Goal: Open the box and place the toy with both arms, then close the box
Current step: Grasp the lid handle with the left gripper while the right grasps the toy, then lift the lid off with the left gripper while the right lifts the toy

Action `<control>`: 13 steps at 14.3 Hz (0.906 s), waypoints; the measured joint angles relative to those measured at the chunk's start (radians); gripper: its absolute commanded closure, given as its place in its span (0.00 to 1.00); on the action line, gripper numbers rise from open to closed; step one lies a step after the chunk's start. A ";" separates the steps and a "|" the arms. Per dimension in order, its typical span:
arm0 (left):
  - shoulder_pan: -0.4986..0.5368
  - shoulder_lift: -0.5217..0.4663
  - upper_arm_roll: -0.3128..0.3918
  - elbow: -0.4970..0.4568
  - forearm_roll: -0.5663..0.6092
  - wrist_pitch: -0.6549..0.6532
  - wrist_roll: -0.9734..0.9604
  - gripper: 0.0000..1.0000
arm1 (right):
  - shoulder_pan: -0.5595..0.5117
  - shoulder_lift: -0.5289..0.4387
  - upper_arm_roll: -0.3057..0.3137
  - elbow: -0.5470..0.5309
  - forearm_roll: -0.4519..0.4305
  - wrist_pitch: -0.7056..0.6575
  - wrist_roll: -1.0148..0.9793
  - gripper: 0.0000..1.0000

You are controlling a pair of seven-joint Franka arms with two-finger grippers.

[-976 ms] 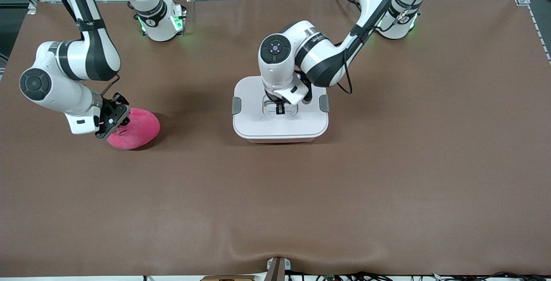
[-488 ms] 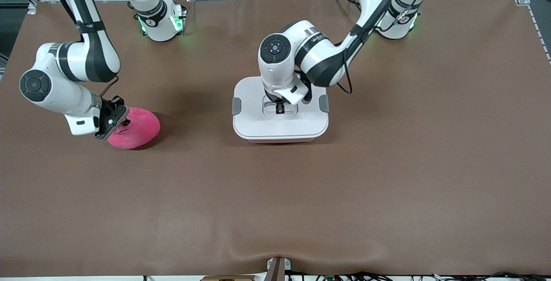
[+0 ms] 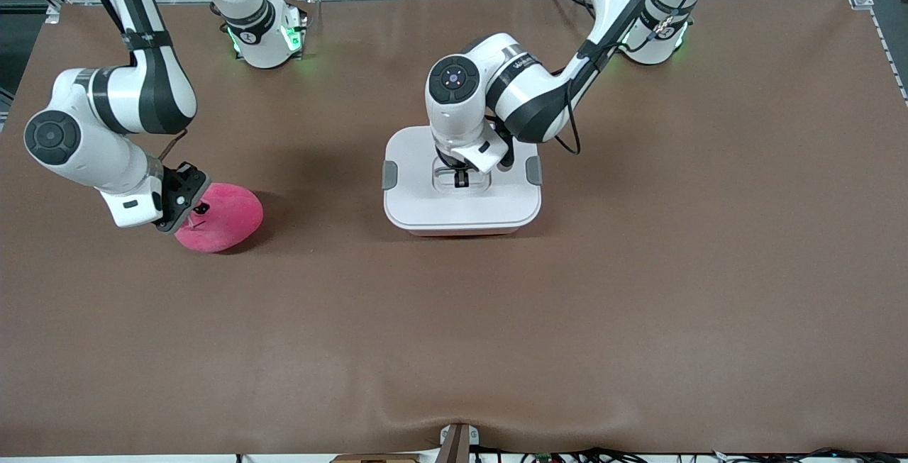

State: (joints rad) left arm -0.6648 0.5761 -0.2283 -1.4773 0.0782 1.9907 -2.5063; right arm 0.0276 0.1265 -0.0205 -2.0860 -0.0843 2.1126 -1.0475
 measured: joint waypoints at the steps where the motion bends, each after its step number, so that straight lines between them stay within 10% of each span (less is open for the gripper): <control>1: 0.000 -0.003 0.000 0.001 0.000 0.000 0.000 1.00 | 0.011 0.000 0.001 0.023 -0.008 -0.023 -0.003 1.00; 13: 0.032 -0.075 0.011 0.009 0.000 -0.043 0.000 1.00 | 0.285 -0.010 0.010 0.272 -0.142 -0.258 -0.003 1.00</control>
State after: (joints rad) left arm -0.6331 0.5013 -0.2171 -1.4683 0.0782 1.9476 -2.5064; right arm 0.3129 0.1168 -0.0100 -1.8144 -0.2263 1.8549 -1.0501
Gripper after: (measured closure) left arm 0.930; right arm 0.877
